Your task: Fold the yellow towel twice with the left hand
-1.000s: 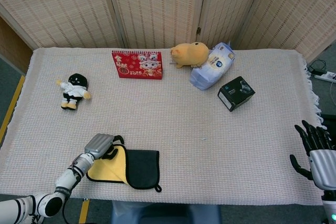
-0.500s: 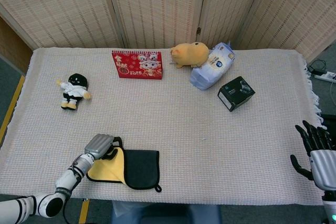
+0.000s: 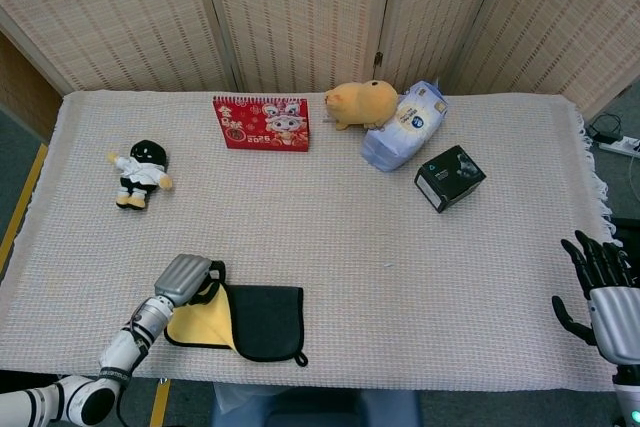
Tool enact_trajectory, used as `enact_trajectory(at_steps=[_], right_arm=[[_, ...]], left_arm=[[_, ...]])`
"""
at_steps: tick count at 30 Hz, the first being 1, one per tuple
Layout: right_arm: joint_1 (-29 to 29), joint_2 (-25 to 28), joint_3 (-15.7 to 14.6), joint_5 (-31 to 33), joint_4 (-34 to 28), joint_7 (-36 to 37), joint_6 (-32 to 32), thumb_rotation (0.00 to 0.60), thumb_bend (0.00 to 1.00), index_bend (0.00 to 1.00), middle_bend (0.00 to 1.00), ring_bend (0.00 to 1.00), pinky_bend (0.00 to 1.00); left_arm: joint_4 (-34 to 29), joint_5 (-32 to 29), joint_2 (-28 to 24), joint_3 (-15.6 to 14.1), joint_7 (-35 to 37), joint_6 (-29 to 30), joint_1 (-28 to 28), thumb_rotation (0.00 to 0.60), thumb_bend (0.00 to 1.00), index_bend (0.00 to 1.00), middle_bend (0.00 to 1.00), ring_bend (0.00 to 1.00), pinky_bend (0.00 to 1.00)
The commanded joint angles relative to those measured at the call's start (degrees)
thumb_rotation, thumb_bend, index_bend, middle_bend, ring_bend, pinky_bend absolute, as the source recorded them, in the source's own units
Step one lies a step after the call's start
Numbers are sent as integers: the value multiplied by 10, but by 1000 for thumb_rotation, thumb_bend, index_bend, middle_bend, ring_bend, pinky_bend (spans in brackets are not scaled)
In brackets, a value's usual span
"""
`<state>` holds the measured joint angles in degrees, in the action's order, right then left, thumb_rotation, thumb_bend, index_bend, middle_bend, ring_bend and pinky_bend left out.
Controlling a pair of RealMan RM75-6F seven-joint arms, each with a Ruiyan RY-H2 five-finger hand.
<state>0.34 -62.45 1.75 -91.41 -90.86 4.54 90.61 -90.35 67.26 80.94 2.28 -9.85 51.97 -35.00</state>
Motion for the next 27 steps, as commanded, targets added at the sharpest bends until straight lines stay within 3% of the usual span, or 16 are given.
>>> enact_trajectory(at_steps=[1,4,9,17,27], right_arm=[[0,0,0,0,0,0,0,600,453,0,0,0,0],[0,0,-1,-1,0,-1,0,600,453,0,0,0,0],[-2,0,-5,-9,-1,-1,5,600,453,0,0,0,0],[-4,-2,-10,-22,-4,-8,10,600,453,0,0,0,0],[-7,-5,-15,-35,-7,-17,19,600,452,0,0,0,0]], left_arm=[[-13,11,-9,-4,0,16,9,600,596,622,1000,1000,1000],[-26,23,-17,-7,-3,34,18,600,596,624,1000,1000,1000],[-67,68,-46,-30,-24,115,62,600,595,625,1000,1000,1000],[-60,154,-46,-74,-42,230,135,600,596,638,1000,1000,1000],[-40,202,-31,-105,-26,260,180,600,595,634,1000,1000,1000]])
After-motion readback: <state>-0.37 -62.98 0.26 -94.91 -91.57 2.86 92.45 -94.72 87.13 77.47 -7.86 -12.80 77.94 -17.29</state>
